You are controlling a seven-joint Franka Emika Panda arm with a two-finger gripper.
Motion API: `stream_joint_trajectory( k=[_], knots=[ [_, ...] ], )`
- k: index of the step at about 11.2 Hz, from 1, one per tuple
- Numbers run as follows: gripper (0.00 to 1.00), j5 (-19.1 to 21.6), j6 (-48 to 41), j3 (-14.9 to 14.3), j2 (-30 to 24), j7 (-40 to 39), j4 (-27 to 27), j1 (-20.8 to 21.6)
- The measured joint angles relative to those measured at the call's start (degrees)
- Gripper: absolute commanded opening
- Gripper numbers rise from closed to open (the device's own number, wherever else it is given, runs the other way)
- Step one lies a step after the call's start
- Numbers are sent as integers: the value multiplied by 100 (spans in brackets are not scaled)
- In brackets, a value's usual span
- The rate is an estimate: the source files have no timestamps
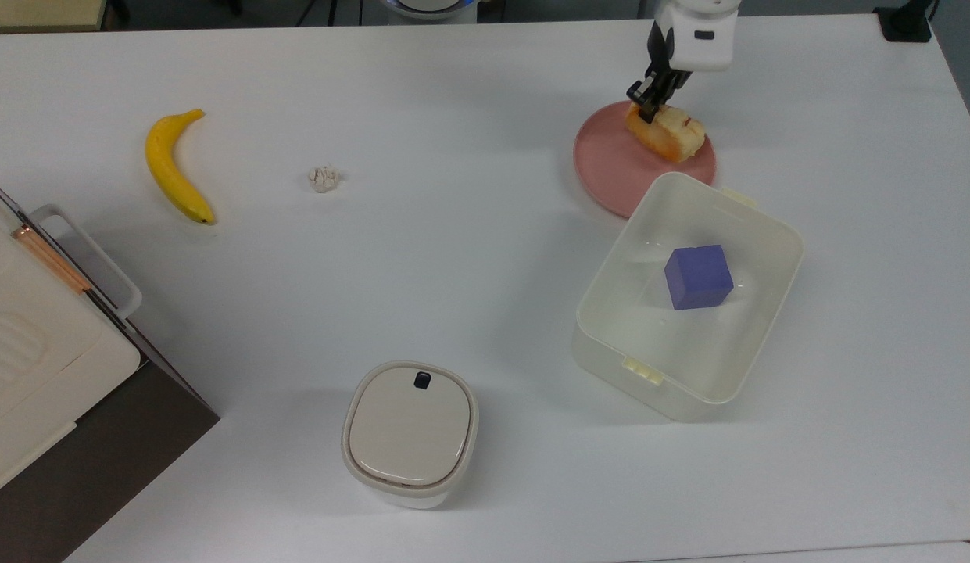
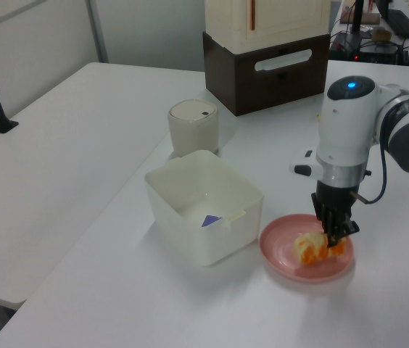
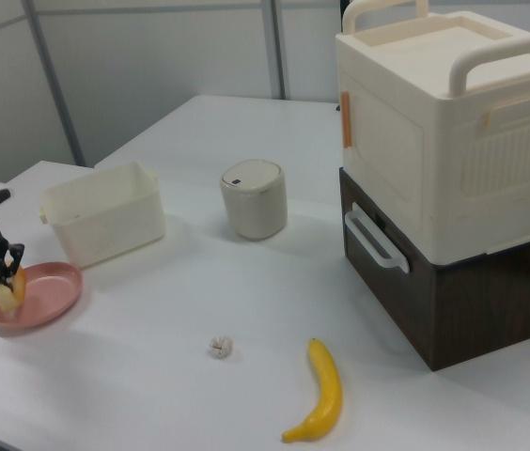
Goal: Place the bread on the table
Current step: 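Lift the bread up off the pink plate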
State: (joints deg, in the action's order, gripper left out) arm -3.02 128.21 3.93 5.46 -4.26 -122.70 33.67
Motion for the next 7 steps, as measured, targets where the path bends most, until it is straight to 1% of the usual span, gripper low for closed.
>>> stream_joint_trajectory(
  k=[4, 7],
  knots=[
    [0, 3, -1099, 0, -342, 11, 1014, -74],
    [0, 3, -1508, 0, -454, 24, 1412, -103]
  ],
)
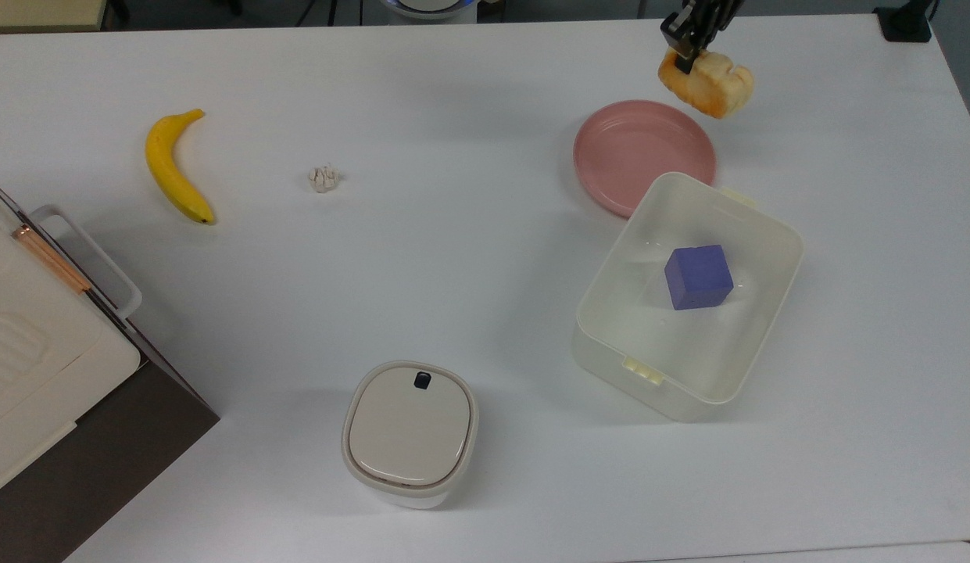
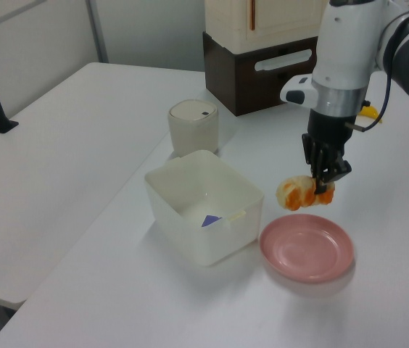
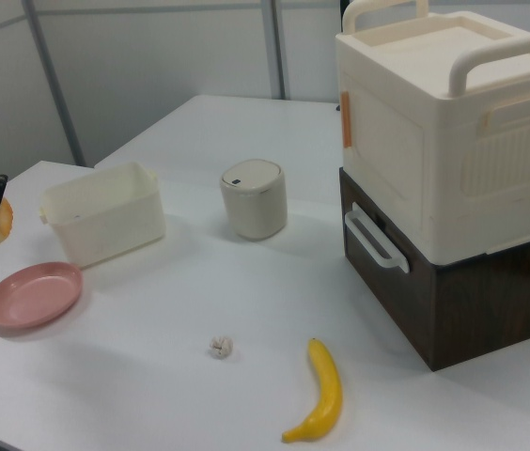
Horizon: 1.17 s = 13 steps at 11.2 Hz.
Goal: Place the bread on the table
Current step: 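Lift the bread up off the pink plate, then carry the bread away from the plate toward the banana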
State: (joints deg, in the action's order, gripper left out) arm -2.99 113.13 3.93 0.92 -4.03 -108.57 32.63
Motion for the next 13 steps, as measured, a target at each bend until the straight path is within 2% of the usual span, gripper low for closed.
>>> stream_joint_trajectory(
  k=[3, 4, 5, 10, 13],
  knots=[
    [0, 30, -63, -16, -19, 107, 71, -98],
    [0, 31, -83, -105, -19, 127, 96, -176],
    [0, 31, -102, -283, -19, 131, 127, -225],
    [0, 30, -137, -1686, -19, -138, 239, -437],
    [0, 30, -909, -2302, -27, -503, 751, -542]
  ],
)
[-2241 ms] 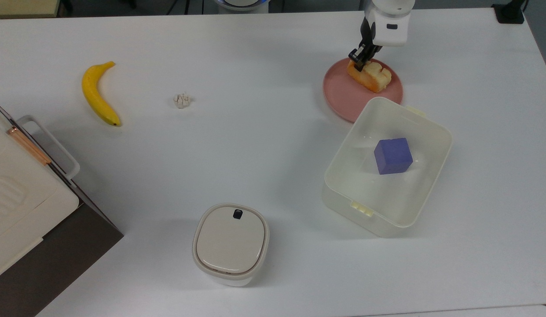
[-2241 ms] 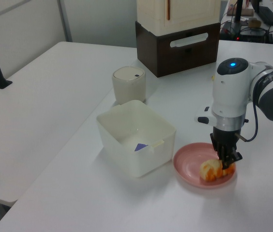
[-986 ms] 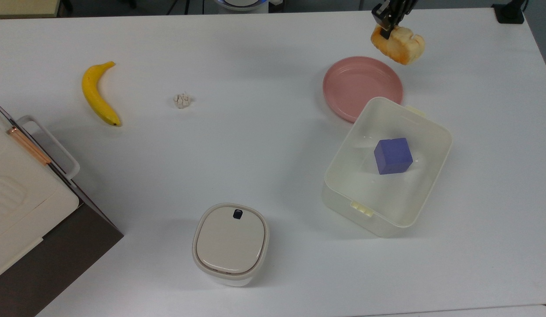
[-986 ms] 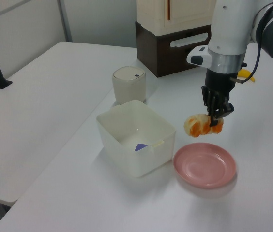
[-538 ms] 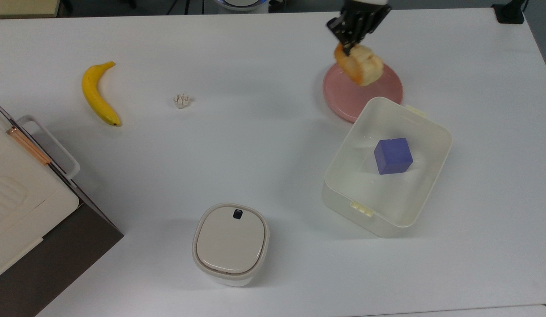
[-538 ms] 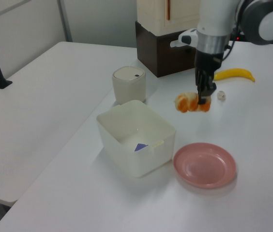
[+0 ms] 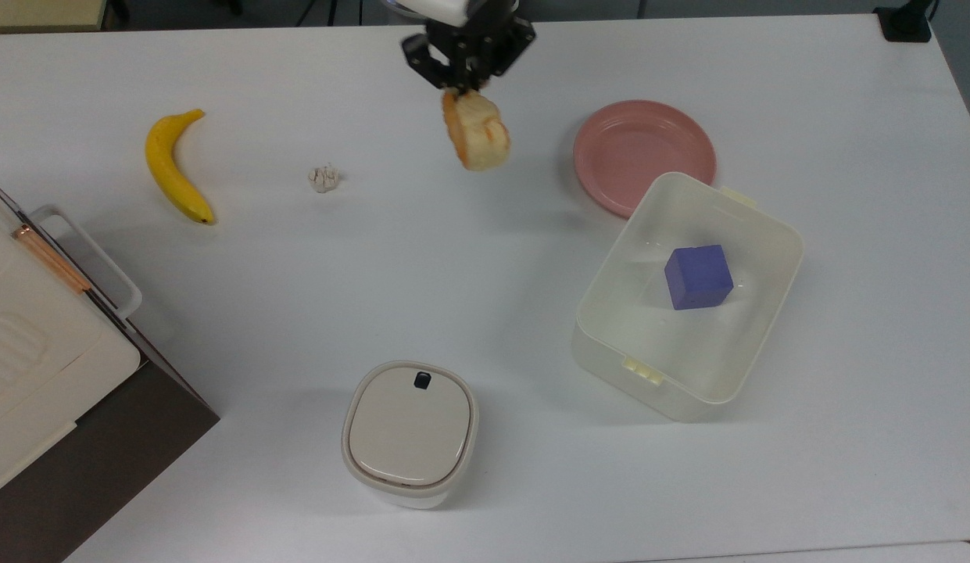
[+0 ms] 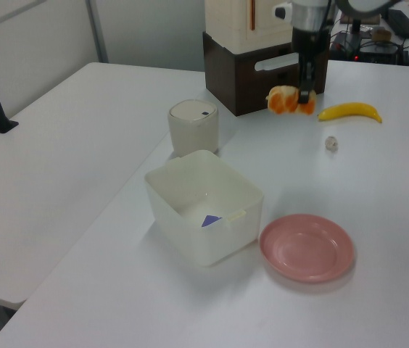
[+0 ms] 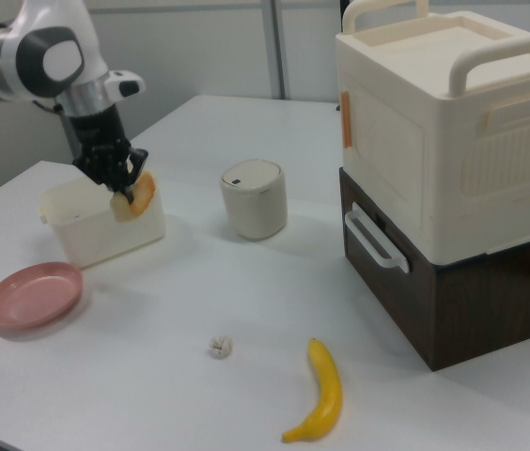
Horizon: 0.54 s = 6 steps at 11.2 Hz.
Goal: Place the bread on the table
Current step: 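Carry the bread away from the plate toward the banana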
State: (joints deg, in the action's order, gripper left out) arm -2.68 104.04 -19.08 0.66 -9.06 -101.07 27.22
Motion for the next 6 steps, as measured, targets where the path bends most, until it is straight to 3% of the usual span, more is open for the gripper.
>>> stream_joint_trajectory(
  k=[2, 6],
  knots=[
    [0, 1, -528, -249, -13, -183, 428, -22],
    [0, 118, -749, -272, -9, -196, 568, -86]
  ],
)
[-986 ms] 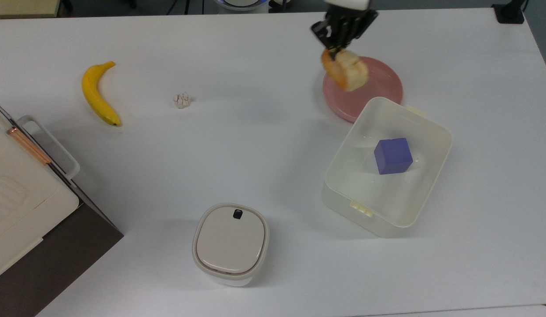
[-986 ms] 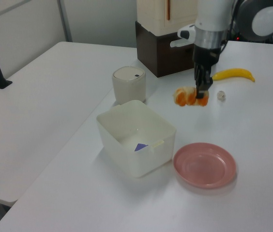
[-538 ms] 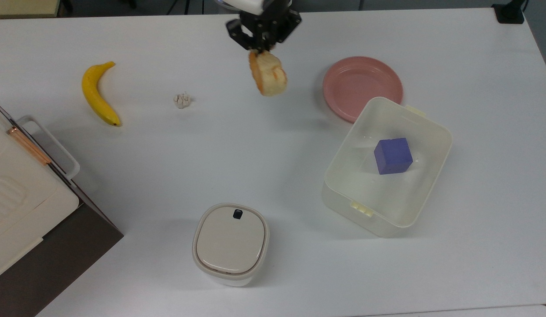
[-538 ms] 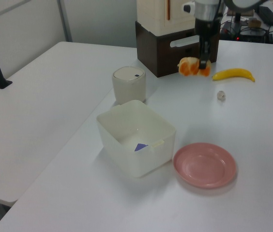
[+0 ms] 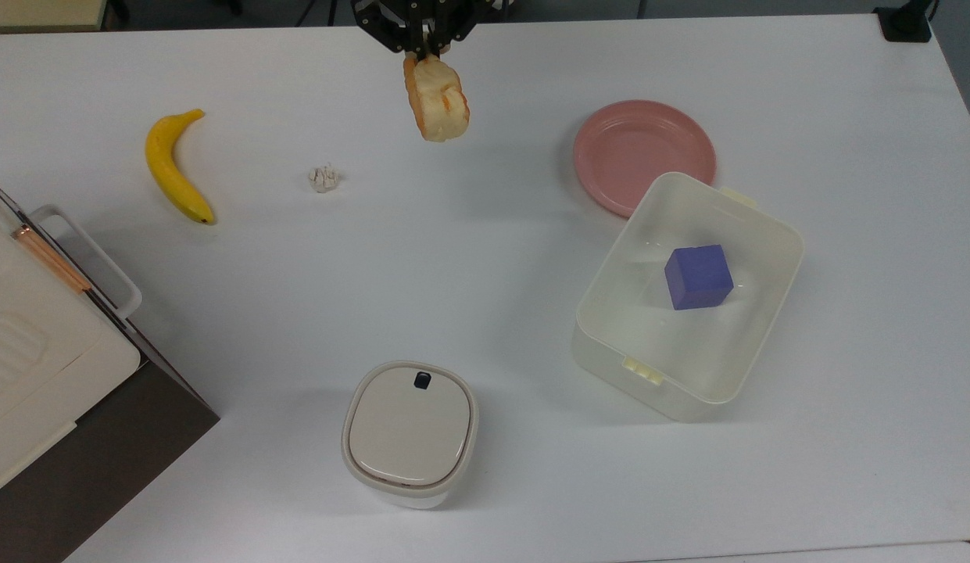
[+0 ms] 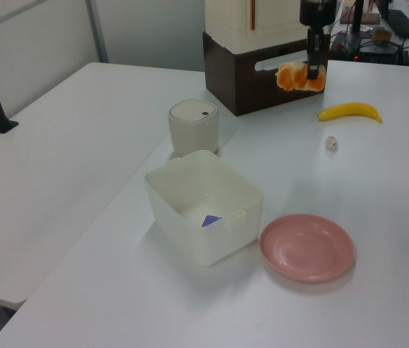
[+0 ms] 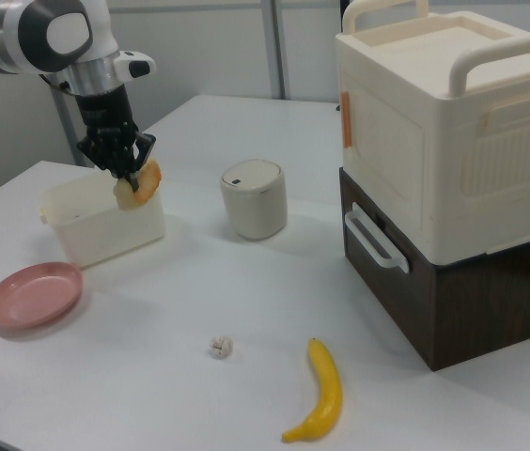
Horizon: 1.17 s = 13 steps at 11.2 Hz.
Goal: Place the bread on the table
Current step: 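Carry the bread away from the plate toward the banana, then lower the bread onto the table and open the gripper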
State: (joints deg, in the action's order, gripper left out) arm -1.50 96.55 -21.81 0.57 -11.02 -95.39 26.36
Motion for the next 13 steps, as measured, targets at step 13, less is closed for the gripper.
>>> stream_joint_trajectory(
  k=[13],
  knots=[
    [0, 103, 1390, -3, 732, -323, -1021, -162]
  ],
)
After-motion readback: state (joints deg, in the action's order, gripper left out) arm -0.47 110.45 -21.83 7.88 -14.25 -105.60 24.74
